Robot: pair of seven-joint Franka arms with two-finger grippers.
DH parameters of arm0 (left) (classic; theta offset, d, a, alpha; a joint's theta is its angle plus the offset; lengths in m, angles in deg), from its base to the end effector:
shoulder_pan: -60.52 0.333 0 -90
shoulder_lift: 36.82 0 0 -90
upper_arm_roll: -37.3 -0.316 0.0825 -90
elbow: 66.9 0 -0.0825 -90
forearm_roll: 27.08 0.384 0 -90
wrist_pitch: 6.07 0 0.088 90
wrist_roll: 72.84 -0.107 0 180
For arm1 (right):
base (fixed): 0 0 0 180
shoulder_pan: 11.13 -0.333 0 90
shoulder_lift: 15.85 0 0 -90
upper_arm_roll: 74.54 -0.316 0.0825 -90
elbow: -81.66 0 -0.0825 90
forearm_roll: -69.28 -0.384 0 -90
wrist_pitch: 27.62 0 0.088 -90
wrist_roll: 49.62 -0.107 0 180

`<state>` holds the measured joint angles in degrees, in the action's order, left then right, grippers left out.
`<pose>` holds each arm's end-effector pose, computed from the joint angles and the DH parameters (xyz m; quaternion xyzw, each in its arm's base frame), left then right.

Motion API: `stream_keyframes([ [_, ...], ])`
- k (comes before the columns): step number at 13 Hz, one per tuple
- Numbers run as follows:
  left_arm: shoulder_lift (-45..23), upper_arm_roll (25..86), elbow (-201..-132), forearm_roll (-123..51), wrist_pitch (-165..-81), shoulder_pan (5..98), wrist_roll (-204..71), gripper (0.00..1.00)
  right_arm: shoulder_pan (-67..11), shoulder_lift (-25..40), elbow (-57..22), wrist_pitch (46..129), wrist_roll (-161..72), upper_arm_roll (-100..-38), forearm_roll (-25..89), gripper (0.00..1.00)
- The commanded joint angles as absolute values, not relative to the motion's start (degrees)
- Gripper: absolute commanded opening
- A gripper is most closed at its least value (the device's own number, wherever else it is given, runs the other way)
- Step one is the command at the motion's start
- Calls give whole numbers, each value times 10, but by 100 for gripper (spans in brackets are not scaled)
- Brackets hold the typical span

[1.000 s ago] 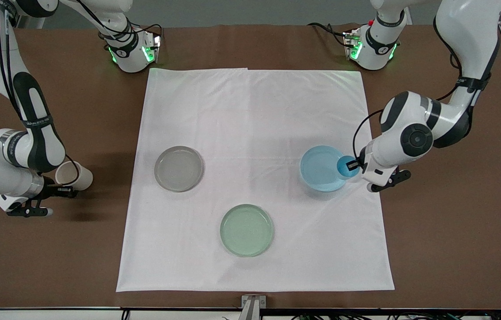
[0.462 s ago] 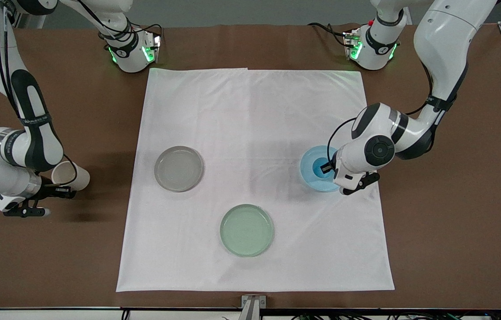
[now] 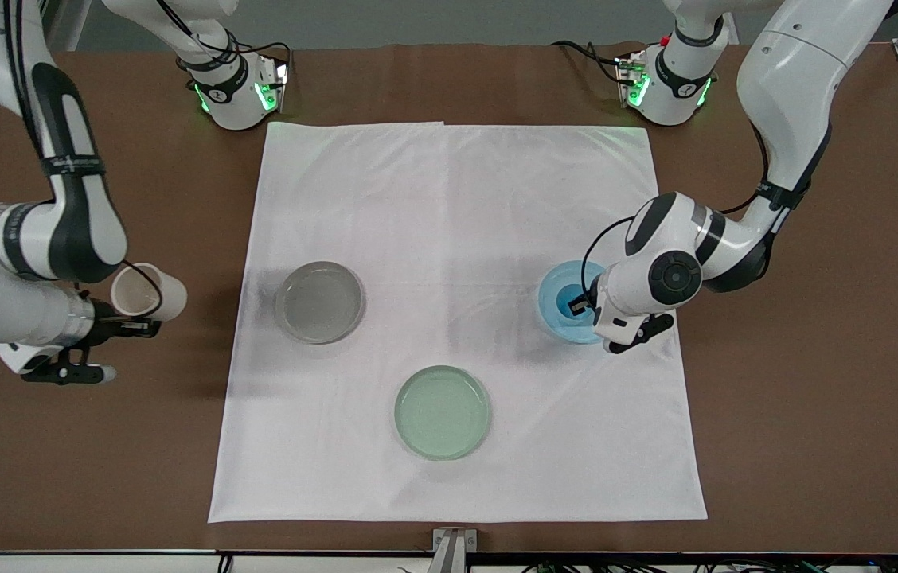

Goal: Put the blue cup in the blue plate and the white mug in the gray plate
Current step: 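Release the cup with the left gripper while the right gripper carries the mug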

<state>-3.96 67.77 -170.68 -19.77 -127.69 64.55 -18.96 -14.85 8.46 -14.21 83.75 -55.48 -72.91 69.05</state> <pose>0.5751 -0.2553 0.2480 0.9672 0.2199 -0.1262 0.0125 0.6488 0.0257 0.3462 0.9965 -0.0329 -0.0762 0.0094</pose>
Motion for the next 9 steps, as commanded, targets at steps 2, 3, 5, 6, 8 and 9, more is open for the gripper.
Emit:
stream_keyframes([
  [2, -58, 678, -1690, -201, -1272, 646, -183, 100, -261, 87, -154, 866, -695, -723, 674, 7],
  [3, -59, 679, -1667, -200, -1257, 647, -185, 100, -281, 105, -154, 897, -716, -723, 658, 7],
  [5, -65, 680, -1594, -193, -1165, 643, -207, 100, -298, 137, -154, 944, -726, -723, 654, 6],
  [6, -66, 681, -1542, -187, -1112, 643, -236, 100, -303, 149, -154, 962, -726, -723, 653, 7],
  [8, -73, 680, -1462, -181, -1023, 648, -285, 100, -313, 167, -153, 985, -731, -723, 653, 7],
  [9, -100, 675, -1456, -177, -1015, 654, -298, 100, -317, 172, -153, 986, -735, -723, 653, 7],
])
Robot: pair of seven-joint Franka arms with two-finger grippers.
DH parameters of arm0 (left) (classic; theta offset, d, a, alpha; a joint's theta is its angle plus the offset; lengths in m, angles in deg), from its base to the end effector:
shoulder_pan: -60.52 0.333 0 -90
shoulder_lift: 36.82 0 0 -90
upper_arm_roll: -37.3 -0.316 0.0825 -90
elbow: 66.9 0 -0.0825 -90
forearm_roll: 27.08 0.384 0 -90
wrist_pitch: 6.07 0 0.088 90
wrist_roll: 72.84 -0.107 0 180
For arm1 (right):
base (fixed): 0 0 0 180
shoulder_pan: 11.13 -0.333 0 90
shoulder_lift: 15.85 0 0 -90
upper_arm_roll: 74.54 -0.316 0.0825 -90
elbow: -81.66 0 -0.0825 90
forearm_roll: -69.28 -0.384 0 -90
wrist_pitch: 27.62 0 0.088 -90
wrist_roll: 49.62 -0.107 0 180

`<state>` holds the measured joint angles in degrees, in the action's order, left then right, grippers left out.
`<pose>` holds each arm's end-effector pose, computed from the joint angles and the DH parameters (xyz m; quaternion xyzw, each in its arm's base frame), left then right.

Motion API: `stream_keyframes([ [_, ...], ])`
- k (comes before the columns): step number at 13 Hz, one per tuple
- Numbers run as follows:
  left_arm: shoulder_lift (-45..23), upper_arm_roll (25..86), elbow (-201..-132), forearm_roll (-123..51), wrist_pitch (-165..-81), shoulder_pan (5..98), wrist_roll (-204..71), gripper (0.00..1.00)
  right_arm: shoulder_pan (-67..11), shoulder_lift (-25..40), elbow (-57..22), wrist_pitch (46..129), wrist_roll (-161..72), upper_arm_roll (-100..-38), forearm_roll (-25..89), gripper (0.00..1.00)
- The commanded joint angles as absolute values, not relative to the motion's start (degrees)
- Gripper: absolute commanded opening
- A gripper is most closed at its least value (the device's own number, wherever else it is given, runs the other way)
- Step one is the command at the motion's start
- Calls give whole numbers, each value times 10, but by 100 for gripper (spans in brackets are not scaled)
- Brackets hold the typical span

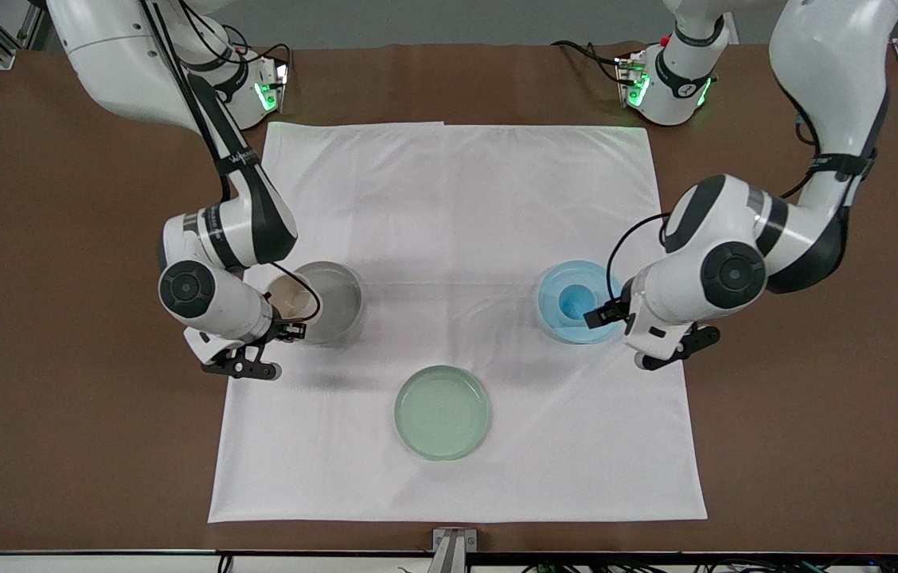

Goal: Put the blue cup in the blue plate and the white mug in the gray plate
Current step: 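Release the cup with the left gripper while the right gripper carries the mug, then lower the white mug onto the gray plate and open the right gripper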

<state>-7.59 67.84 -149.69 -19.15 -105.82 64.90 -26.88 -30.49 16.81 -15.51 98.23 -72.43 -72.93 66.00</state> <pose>0.6330 -0.2304 0.4139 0.9804 0.1735 -0.0934 0.0062 0.6351 0.2074 0.2592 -0.9975 0.0597 0.0376 0.0021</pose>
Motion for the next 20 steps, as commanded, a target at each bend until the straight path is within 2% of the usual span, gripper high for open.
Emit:
stream_keyframes([
  [1, -125, 671, -1456, -169, -1015, 666, -321, 100, -319, 175, -154, 986, -735, -723, 653, 7],
  [7, -191, 673, -1453, -157, -1014, 778, -546, 100, -328, 190, -155, 986, -735, -723, 653, 9],
  [11, -229, 672, -1455, -158, -992, 806, -622, 100, -330, 192, -155, 984, -735, -723, 653, 13],
  [12, -241, 671, -1456, -157, -969, 806, -626, 100, -331, 191, -155, 981, -735, -723, 653, 26],
  [13, -246, 672, -1455, -157, -946, 806, -629, 100, -332, 190, -155, 978, -735, -723, 653, 55],
  [14, -257, 672, -1455, -160, -934, 810, -633, 100, -331, 183, -155, 975, -734, -723, 653, 92],
  [15, -271, 673, -1457, -166, -930, 823, -646, 100, -331, 164, -156, 948, -734, -723, 654, 100],
  [17, -302, 655, -1460, -174, -905, 797, -660, 100, -324, 104, -155, 859, -732, -719, 660, 100],
  [19, -335, 521, -1492, -215, -898, 680, -664, 100, -285, 25, -158, 751, -726, -718, 661, 100],
  [20, -357, 480, -1514, -245, -899, 650, -663, 100, -265, -9, -160, 707, -726, -719, 661, 100],
])
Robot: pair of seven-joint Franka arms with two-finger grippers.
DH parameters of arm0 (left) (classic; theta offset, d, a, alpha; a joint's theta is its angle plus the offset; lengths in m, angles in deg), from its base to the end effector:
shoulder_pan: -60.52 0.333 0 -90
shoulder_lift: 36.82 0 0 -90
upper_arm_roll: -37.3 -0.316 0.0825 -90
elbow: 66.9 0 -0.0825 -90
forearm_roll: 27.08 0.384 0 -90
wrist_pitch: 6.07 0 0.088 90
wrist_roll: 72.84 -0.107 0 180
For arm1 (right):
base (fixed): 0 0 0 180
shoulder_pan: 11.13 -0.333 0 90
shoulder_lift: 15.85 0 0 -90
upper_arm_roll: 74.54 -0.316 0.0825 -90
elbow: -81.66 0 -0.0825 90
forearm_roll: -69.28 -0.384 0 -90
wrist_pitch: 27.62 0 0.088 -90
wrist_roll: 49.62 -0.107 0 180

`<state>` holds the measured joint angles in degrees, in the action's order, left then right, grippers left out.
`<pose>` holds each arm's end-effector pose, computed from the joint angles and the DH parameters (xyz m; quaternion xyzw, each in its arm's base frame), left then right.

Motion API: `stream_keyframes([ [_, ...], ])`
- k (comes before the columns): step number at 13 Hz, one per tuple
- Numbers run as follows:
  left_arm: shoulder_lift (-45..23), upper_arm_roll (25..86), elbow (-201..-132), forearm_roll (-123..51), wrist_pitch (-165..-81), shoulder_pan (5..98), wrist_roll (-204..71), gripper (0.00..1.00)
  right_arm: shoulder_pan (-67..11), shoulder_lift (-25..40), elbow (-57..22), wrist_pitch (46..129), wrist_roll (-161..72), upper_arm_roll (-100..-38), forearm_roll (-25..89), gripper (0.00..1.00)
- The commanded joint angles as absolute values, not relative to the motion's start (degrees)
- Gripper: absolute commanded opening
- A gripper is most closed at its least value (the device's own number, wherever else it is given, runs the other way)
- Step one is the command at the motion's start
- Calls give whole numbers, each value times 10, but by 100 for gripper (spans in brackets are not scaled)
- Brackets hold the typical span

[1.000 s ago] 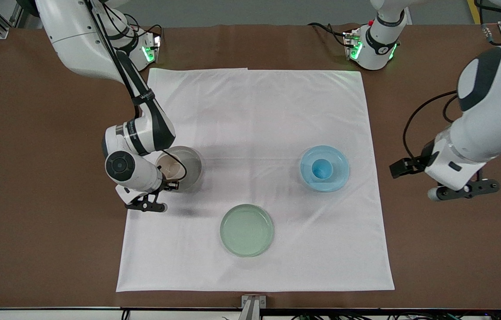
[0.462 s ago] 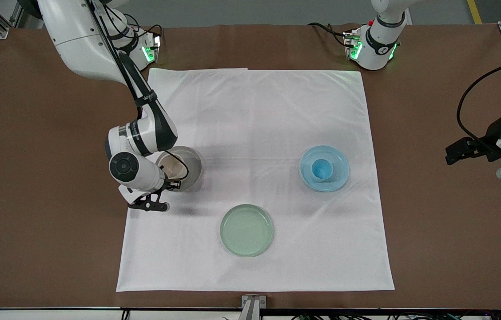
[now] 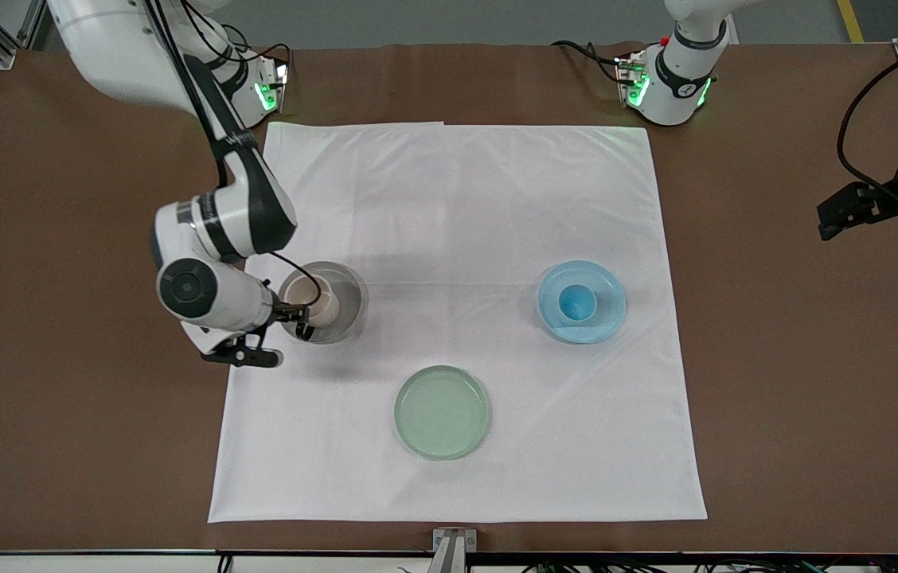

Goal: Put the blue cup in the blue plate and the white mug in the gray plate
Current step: 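Lower the white mug onto the gray plate and open the right gripper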

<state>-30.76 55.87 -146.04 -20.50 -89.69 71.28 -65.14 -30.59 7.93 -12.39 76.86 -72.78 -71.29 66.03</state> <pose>0.5724 -0.0534 0.6468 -0.9991 -0.0054 0.0056 0.0414 0.6141 0.1872 0.3586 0.9907 -0.0693 -0.1140 0.0251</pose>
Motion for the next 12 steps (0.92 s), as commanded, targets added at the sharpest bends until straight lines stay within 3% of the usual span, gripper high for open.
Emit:
stream_keyframes([
  [1, -369, 462, -1527, -260, -898, 641, -663, 100, -242, -44, -169, 673, -707, -718, 661, 100],
  [4, -405, 454, -1567, -265, -891, 625, -638, 100, -157, -129, -224, 656, -584, -718, 661, 100],
  [7, -423, 428, -1589, -265, -890, 604, -636, 100, -89, -147, -228, 660, -487, -718, 667, 100],
  [12, -444, 432, -1598, -252, -893, 589, -613, 100, -82, -145, -142, 655, -473, -721, 670, 100],
])
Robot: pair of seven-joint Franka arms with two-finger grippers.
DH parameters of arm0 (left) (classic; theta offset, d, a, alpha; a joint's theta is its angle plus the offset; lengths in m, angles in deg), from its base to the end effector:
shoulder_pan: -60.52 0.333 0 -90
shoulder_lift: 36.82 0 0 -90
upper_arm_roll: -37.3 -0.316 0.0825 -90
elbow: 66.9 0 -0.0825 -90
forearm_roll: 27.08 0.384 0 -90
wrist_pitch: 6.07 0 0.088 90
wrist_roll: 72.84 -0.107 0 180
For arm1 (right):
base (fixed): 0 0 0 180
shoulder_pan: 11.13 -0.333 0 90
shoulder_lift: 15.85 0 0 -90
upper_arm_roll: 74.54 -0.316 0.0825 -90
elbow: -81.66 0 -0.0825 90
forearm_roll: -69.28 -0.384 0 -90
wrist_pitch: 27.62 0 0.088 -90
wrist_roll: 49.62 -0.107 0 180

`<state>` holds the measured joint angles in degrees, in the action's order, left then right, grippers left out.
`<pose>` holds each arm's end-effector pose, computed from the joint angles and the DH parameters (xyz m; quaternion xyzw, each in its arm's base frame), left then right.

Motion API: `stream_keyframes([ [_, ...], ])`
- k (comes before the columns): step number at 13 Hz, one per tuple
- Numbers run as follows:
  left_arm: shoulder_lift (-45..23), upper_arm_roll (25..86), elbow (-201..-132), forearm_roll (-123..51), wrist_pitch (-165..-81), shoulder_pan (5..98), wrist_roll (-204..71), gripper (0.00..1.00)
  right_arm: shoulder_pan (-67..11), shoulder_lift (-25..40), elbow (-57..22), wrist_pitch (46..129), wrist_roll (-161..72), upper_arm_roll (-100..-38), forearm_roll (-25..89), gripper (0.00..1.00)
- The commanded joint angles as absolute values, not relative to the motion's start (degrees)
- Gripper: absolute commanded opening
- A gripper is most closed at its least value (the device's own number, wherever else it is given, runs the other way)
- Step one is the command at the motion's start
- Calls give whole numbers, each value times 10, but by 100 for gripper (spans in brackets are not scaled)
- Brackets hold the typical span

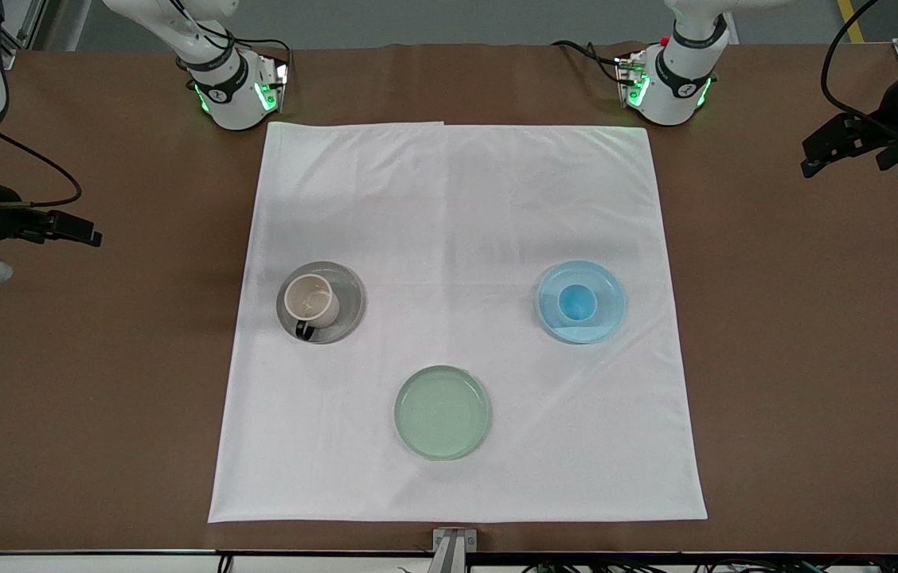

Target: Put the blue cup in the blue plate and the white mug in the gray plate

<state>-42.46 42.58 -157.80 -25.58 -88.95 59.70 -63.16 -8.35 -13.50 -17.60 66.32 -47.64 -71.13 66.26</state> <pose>0.5077 -0.0539 0.6588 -0.9991 -0.0329 0.0184 0.0202 0.5584 -0.0547 0.5313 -0.9966 0.0403 0.0649 0.0296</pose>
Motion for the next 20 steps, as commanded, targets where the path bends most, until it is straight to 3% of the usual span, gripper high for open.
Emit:
stream_keyframes([
  [1, -442, 434, -1593, -250, -893, 591, -612, 100, -87, -144, -121, 655, -474, -723, 683, 100],
  [8, -425, 435, -1581, -258, -895, 596, -615, 100, -109, -142, -39, 655, -477, -722, 705, 100],
  [20, -425, 443, -1580, -259, -892, 596, -619, 100, -106, -142, -25, 655, -479, -719, 697, 100],
])
